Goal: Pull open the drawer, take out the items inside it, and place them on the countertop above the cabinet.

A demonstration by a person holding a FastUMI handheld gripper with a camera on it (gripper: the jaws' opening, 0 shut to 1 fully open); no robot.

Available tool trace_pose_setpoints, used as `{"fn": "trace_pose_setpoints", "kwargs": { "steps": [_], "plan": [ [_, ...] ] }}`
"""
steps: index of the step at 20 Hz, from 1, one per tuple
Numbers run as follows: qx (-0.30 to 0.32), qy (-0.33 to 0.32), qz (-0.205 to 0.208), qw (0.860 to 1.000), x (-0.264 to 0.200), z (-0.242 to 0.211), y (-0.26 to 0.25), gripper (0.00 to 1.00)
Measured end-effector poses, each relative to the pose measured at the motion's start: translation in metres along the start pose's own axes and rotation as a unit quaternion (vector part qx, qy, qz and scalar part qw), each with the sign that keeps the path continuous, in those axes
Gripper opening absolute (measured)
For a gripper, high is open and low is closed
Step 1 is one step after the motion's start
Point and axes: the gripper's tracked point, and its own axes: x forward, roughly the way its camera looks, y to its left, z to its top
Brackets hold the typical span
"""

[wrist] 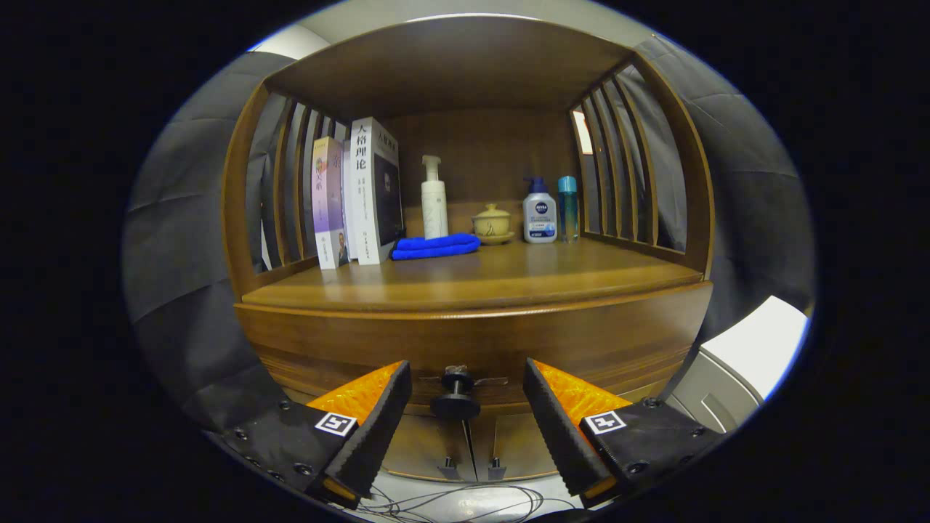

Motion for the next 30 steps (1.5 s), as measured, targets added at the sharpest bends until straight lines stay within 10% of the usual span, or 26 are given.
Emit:
{"fn": "trace_pose_setpoints", "kwargs": {
  "steps": [7, 19, 30],
  "plan": [
    [-0.018, 0.022, -0.007, 1.000, 0.019, -0.025, -0.001, 0.98],
    [-0.036, 0.040, 0.006, 0.999, 0.027, -0.035, 0.006, 0.31],
    [-0.037, 0.044, 0.016, 0.998, 0.009, -0.041, 0.003, 0.31]
  ]
}}
